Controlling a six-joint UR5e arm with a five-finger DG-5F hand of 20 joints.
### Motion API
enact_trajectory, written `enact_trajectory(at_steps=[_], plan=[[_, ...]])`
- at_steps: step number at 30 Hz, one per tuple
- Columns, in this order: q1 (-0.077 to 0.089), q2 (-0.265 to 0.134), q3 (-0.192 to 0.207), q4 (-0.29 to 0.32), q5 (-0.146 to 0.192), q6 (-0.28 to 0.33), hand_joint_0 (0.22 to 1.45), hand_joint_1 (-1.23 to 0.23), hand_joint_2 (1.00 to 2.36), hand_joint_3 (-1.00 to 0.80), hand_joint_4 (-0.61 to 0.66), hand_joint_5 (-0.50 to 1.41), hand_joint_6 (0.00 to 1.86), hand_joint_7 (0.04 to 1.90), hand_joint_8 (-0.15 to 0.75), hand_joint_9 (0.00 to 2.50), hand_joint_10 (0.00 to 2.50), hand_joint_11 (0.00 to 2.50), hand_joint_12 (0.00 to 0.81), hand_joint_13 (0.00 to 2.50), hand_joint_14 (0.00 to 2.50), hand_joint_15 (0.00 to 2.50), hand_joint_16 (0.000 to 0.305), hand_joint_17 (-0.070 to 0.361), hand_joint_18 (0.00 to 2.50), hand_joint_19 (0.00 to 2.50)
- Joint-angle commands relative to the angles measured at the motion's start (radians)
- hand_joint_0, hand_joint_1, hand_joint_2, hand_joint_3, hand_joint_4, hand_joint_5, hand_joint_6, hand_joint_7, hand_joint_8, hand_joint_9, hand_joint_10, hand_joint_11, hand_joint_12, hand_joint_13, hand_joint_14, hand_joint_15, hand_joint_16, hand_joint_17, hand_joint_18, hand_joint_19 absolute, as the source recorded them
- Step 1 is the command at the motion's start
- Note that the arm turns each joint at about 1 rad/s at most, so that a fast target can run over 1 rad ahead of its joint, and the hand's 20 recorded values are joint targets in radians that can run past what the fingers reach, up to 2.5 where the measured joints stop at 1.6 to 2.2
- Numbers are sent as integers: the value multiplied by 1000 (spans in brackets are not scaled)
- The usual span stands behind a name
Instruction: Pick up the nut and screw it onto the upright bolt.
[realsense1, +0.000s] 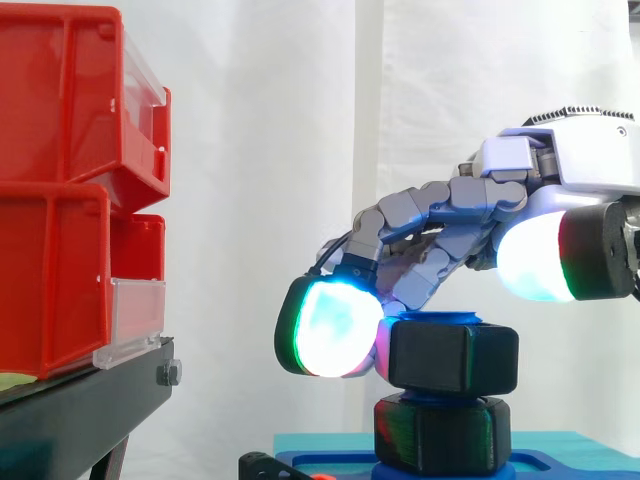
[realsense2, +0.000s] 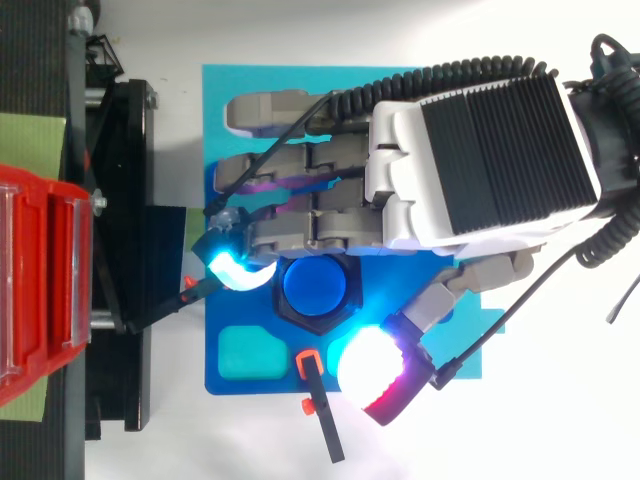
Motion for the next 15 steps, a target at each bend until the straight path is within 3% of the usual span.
enact_trajectory(at_steps=[1,15], plan=[[-1,0,0,0,-1,0,509,-353,1000,-500,265,-61,505,1009,256,787,0,0,301,500,0,0,28,62,9,0],[-8,0,0,0,-1,0,523,-367,1000,-500,213,17,503,1343,258,989,0,0,285,610,0,0,24,54,157,0]])
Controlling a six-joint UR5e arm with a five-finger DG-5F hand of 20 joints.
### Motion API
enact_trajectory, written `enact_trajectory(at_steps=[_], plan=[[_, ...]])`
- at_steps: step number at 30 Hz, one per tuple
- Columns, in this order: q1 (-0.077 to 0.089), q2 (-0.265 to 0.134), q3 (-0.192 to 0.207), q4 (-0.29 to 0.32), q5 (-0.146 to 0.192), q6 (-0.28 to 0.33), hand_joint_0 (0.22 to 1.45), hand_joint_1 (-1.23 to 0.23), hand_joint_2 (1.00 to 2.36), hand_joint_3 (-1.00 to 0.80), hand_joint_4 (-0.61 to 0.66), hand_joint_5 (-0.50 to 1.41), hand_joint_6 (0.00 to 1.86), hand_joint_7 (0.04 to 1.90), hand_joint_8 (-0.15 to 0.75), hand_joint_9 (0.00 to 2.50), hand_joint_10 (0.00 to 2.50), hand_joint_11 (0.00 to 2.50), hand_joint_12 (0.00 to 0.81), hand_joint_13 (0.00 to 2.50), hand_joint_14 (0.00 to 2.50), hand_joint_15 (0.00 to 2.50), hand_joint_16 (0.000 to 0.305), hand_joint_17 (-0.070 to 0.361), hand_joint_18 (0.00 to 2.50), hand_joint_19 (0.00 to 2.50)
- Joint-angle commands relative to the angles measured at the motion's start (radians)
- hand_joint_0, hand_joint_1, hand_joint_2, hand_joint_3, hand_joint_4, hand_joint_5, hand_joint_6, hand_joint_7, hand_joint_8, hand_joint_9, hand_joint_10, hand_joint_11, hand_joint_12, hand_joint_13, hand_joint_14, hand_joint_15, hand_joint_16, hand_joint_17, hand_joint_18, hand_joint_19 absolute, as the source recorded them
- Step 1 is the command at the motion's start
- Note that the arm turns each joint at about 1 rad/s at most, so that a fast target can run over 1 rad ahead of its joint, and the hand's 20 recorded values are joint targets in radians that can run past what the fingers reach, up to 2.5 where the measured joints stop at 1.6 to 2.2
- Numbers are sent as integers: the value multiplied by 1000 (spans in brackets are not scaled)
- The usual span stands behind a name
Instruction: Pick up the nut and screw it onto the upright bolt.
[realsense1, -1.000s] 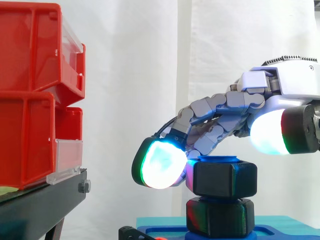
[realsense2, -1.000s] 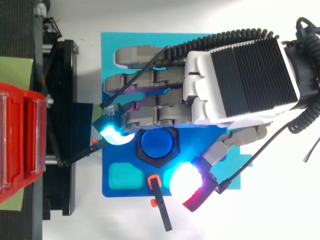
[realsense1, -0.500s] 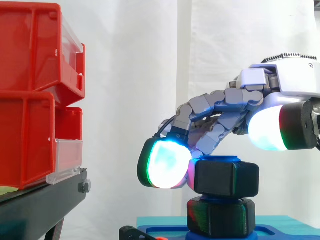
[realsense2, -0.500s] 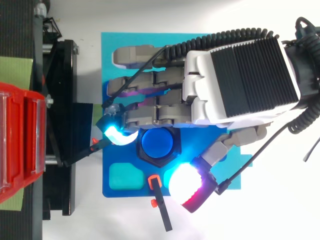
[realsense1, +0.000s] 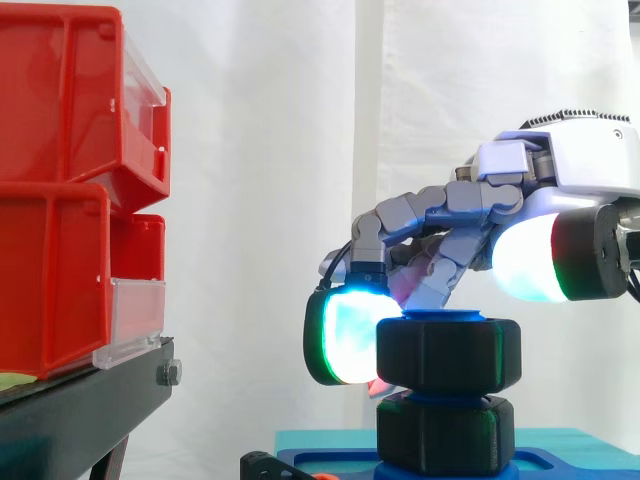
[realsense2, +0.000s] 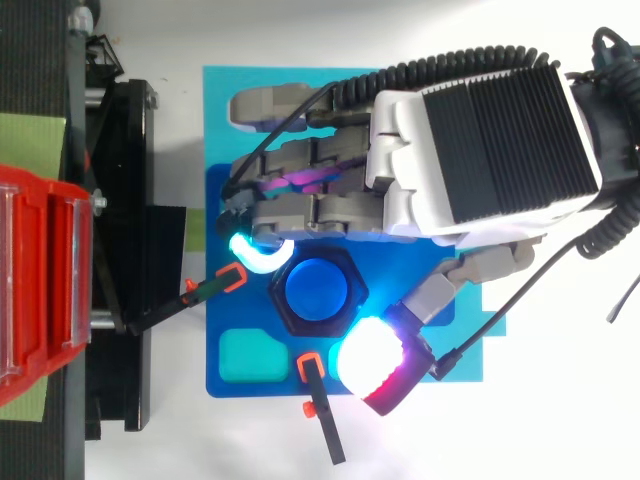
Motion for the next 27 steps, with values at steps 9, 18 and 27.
enact_trajectory(at_steps=[9,18,27], plan=[[-8,0,0,2,0,0,532,-373,1000,-500,157,57,500,1462,261,1149,0,0,265,737,0,0,21,47,331,0],[-13,0,0,2,0,0,541,-389,1000,-500,148,90,505,1464,188,1446,0,0,216,910,0,0,17,37,557,0],[-21,0,0,2,-9,0,526,-385,1000,-500,112,107,501,1429,135,1656,0,0,158,1030,0,0,13,30,745,25]])
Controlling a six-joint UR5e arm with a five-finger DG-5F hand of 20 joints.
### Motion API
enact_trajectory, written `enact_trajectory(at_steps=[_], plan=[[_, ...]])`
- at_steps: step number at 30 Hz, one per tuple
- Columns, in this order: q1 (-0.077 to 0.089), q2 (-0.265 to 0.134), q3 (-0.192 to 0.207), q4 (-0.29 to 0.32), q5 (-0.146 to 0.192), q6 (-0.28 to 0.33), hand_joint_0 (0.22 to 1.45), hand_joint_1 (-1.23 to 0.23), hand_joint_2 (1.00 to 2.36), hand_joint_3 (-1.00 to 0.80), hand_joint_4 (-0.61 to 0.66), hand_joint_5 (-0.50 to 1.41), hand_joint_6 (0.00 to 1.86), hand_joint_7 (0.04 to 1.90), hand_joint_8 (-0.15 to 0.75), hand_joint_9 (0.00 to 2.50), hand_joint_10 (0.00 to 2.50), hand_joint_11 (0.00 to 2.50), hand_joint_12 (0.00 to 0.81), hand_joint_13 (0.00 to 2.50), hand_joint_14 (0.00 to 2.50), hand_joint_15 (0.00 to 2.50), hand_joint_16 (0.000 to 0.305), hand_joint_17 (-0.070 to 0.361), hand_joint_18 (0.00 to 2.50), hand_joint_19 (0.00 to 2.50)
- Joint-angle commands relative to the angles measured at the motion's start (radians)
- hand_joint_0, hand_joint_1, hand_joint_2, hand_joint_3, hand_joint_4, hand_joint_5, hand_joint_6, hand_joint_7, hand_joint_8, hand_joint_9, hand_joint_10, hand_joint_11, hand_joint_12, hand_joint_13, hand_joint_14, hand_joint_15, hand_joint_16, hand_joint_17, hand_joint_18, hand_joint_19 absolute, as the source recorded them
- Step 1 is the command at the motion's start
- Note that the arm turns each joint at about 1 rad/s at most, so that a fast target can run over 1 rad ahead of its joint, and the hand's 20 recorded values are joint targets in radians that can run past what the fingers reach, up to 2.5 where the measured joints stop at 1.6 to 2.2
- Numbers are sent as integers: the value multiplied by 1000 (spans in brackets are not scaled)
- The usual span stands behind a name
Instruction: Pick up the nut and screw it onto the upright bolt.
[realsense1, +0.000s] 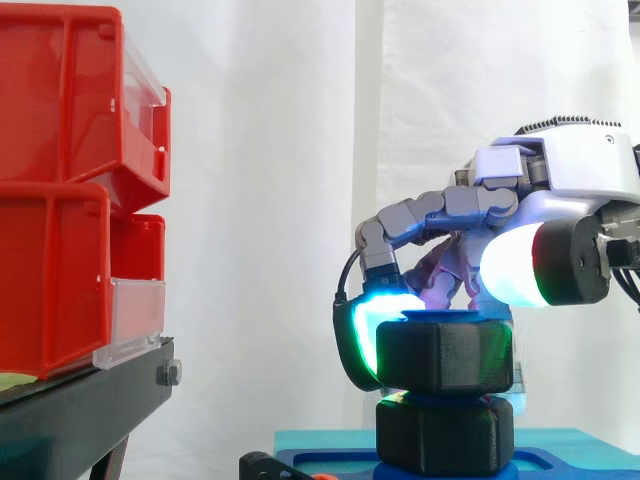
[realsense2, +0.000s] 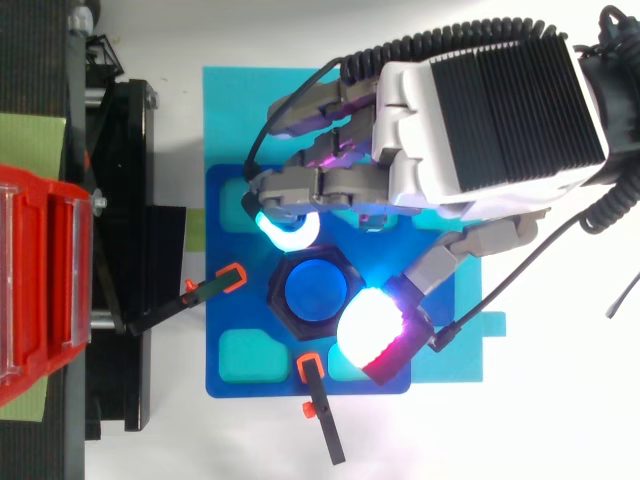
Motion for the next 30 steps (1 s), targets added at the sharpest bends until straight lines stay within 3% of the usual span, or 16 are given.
enact_trajectory(at_steps=[1,17,22,26,30], plan=[[-1,-1,0,0,-2,1,525,-384,1000,-500,109,108,501,1441,136,1675,0,0,159,1047,0,0,13,29,779,56],[-17,1,21,6,0,1,503,-287,1000,-500,114,104,533,1420,175,1757,0,0,171,1191,0,0,16,37,952,188],[-23,-1,84,-41,-16,0,492,-260,1000,-500,137,106,513,1440,165,1723,0,0,183,1092,0,0,21,48,803,141],[-18,-1,84,-58,-16,-2,487,-247,1000,-500,134,81,502,1385,180,1601,0,0,212,952,0,0,26,58,592,84],[-13,1,84,-49,-14,-2,484,-241,1000,-500,197,12,505,1137,226,1394,1,0,257,742,0,0,30,69,342,9]])
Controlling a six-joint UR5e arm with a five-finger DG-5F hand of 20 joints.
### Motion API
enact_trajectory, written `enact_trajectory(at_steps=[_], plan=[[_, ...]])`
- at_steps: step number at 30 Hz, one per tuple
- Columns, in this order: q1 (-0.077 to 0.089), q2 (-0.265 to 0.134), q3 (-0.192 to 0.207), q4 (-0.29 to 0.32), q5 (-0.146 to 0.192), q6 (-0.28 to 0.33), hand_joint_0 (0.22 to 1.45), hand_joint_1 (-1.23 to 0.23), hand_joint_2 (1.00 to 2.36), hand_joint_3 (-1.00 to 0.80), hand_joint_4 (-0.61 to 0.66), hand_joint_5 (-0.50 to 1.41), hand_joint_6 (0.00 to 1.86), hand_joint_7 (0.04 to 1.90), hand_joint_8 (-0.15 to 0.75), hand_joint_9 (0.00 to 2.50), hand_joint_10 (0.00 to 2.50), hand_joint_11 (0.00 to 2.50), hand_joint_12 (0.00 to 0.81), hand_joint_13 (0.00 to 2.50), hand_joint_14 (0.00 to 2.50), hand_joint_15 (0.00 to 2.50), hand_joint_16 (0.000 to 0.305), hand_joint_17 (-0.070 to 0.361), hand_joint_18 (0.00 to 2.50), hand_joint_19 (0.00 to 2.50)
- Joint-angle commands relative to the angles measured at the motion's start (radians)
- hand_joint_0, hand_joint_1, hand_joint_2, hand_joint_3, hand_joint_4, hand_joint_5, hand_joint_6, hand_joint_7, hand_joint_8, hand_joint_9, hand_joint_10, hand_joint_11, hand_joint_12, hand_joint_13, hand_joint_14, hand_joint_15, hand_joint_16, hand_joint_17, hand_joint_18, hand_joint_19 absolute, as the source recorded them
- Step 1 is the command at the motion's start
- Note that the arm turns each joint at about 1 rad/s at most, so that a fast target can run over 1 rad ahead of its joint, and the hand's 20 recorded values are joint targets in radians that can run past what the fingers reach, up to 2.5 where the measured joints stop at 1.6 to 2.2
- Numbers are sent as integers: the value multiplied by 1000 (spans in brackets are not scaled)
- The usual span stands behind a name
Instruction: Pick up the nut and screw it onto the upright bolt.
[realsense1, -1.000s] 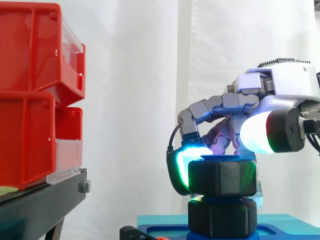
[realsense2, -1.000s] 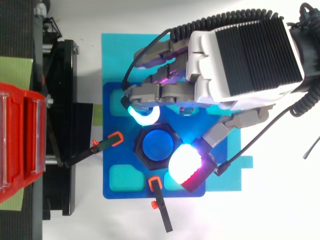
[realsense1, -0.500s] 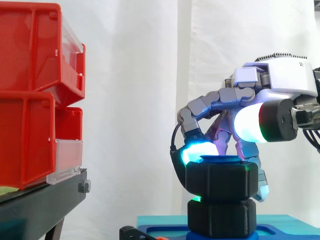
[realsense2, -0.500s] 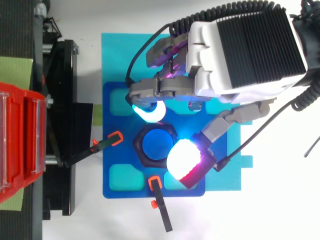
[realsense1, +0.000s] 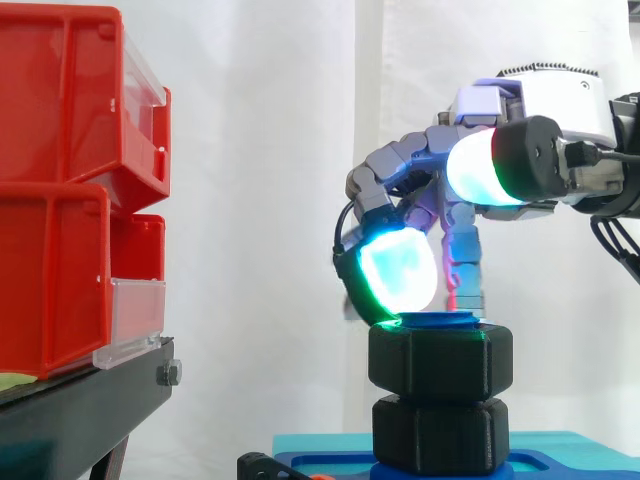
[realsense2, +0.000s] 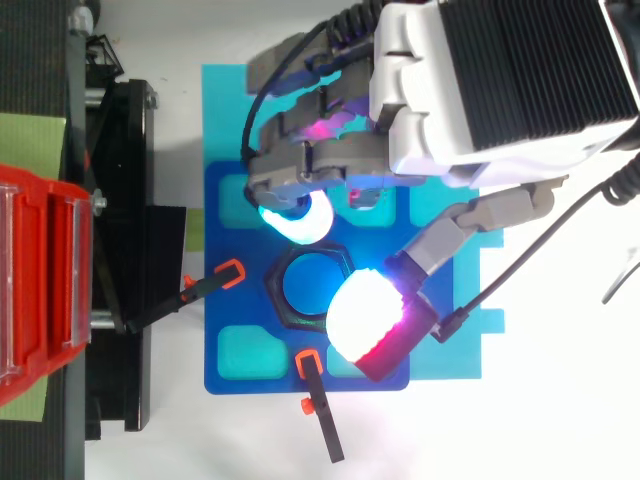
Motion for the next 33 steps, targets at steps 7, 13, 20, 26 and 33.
enact_trajectory(at_steps=[7,13,20,26,33], plan=[[8,-1,1,7,1,-6,482,-259,1000,-500,257,-51,504,880,221,1187,0,0,282,621,0,0,32,72,204,0],[13,-1,-4,7,1,-6,480,-269,1000,-500,216,-94,502,692,212,1013,0,0,286,495,0,0,33,74,47,0],[23,-1,-38,53,3,-2,470,-278,1000,-500,164,-138,501,594,204,718,0,0,298,284,0,0,35,79,0,0],[32,-1,-39,58,4,3,464,-268,1000,-500,145,-158,501,586,201,516,0,0,309,218,0,0,37,84,0,0],[43,-1,-41,56,14,3,462,-260,1000,-500,147,-158,501,621,203,483,0,0,315,202,0,0,38,85,0,0]])
